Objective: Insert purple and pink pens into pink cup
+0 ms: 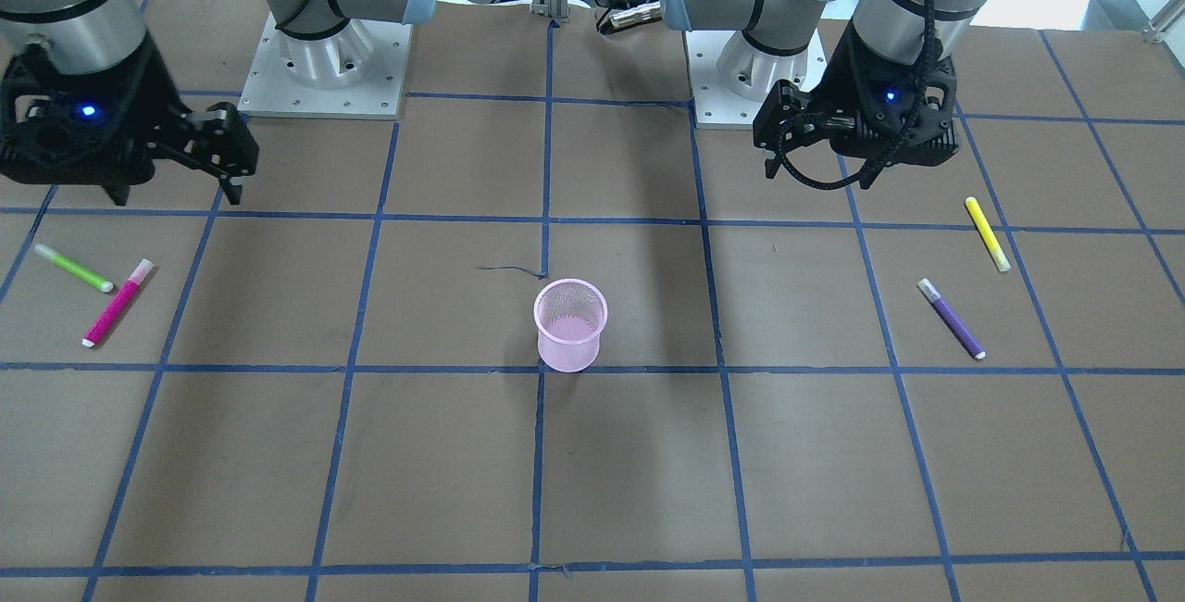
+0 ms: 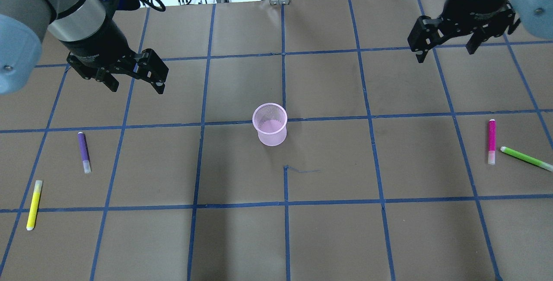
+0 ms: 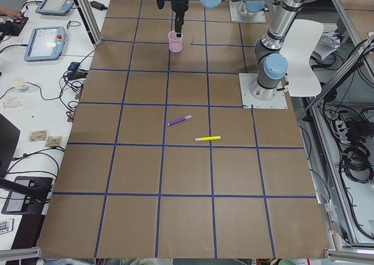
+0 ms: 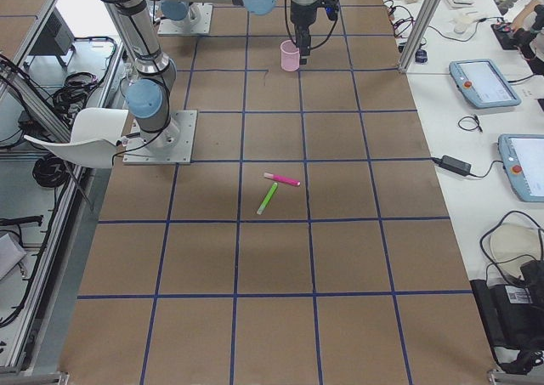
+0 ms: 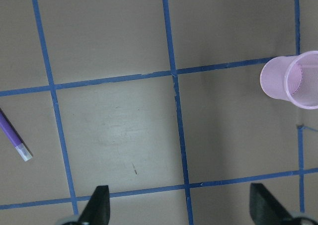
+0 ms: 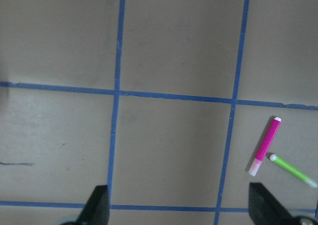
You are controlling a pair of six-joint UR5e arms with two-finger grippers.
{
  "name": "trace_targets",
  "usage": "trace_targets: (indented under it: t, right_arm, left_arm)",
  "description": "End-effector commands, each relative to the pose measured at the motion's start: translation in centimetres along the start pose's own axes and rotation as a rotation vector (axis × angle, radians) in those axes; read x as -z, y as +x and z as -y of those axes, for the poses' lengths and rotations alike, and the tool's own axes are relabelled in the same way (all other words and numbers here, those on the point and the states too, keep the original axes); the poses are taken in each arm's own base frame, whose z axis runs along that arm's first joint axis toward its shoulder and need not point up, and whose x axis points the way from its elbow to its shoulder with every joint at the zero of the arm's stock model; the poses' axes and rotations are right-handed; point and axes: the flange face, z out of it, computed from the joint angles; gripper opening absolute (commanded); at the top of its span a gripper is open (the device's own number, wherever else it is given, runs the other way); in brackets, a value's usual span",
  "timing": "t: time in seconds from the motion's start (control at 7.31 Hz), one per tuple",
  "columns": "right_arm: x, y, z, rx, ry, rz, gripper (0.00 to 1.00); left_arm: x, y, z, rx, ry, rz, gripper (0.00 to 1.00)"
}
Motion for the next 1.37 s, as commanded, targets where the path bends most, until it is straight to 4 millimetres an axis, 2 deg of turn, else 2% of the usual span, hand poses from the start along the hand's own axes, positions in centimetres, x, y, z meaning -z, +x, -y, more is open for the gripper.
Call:
trace_targets:
  t: [0.0, 0.14, 0.27, 0.55, 0.68, 0.82, 0.96, 1.09, 1.23]
  right_arm:
    - [-4.4, 9.5, -0.8, 0.230, -0.053, 0.038, 1.00]
    - [-6.3, 12.9, -0.7, 0.324, -0.056, 0.048, 1.00]
    - [-7.7, 15.5, -0.8, 0.443, -0.054, 0.053, 1.00]
    - [-10.1, 18.8, -2.3, 0.775, -0.049, 0.087, 1.00]
    - [-10.9, 19.4, -2.6, 0.980, -0.020, 0.097, 1.00]
    - [-12.0, 20.2, -2.8, 1.103, 0.018, 0.072, 1.00]
    - [-14.9, 20.5, -3.7, 1.153, 0.005, 0.110, 1.00]
    - [-17.8, 20.4, -4.2, 1.255, 0.007, 0.129, 1.00]
    - [-20.3, 20.0, -4.4, 1.441, 0.026, 0.118, 1.00]
  left_arm:
    - [-1.2, -2.6, 1.1, 0.055, -0.016, -0.017, 1.00]
    - [-1.7, -6.4, 1.5, 0.119, -0.024, -0.017, 1.00]
    - [-1.9, -9.3, 1.4, 0.178, -0.029, -0.017, 1.00]
    - [-2.6, -15.1, 1.0, 0.261, -0.039, -0.021, 1.00]
    - [-3.9, -18.0, 1.0, 0.322, -0.052, -0.026, 1.00]
    - [-6.5, -21.2, 1.1, 0.371, -0.066, -0.036, 1.00]
    - [-8.3, -24.2, 0.6, 0.410, -0.055, -0.039, 1.00]
    - [-9.9, -26.3, 0.6, 0.427, -0.044, -0.033, 1.00]
    - [-11.3, -27.2, 1.2, 0.416, -0.015, -0.015, 1.00]
